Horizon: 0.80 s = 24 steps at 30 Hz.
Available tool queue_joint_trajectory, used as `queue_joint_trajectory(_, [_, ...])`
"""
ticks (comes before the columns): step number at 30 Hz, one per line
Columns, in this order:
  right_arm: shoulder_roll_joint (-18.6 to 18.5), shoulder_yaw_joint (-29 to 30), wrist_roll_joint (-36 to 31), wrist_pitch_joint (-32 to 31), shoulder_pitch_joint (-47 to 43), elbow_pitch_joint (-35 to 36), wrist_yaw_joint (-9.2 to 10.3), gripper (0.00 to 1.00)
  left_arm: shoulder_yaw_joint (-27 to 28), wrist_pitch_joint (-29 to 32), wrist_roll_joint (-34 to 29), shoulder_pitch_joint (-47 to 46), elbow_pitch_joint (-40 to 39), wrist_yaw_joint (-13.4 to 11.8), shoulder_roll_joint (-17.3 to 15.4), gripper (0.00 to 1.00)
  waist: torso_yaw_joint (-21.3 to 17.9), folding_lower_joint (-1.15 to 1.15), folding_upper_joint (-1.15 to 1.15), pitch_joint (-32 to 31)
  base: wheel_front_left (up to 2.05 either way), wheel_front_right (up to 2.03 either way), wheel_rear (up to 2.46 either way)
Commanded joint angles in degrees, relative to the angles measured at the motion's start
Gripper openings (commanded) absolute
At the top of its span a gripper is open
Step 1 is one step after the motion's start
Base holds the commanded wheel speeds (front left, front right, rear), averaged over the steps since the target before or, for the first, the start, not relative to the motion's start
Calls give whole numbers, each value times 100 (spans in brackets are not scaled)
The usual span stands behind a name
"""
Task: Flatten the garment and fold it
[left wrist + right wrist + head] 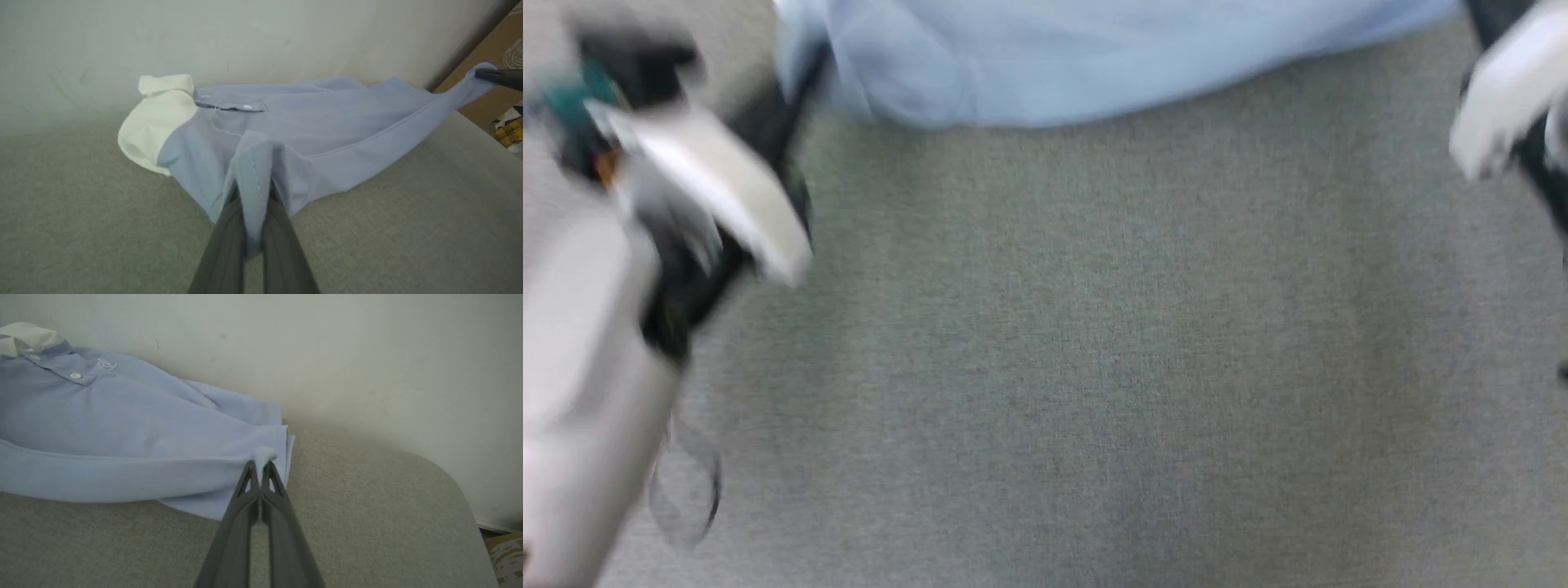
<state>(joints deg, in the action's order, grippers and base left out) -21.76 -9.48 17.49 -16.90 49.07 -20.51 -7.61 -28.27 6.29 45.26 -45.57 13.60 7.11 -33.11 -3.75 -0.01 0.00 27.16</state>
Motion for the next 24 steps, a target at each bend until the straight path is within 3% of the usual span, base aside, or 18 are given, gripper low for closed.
queue_joint_trajectory(1, [-47,30,42,-7,-141,80,12,0,-43,16,100,179,-91,36,-78,0,185,1,0,-493,0,0,0])
queue_joint_trajectory(5, [-141,248,75,-73,-1201,417,12,0,-408,193,600,1290,-660,36,-354,0,230,1,0,-832,0,0,0])
queue_joint_trajectory(9, [-97,563,19,-128,-2138,633,12,0,-642,251,801,2163,-979,-32,-423,0,288,1,0,-1062,0,0,0])
queue_joint_trajectory(24, [237,1219,-36,-1219,-4647,1355,12,0,-950,149,1292,4296,-1492,-868,-478,0,235,1,0,-1405,0,0,0])
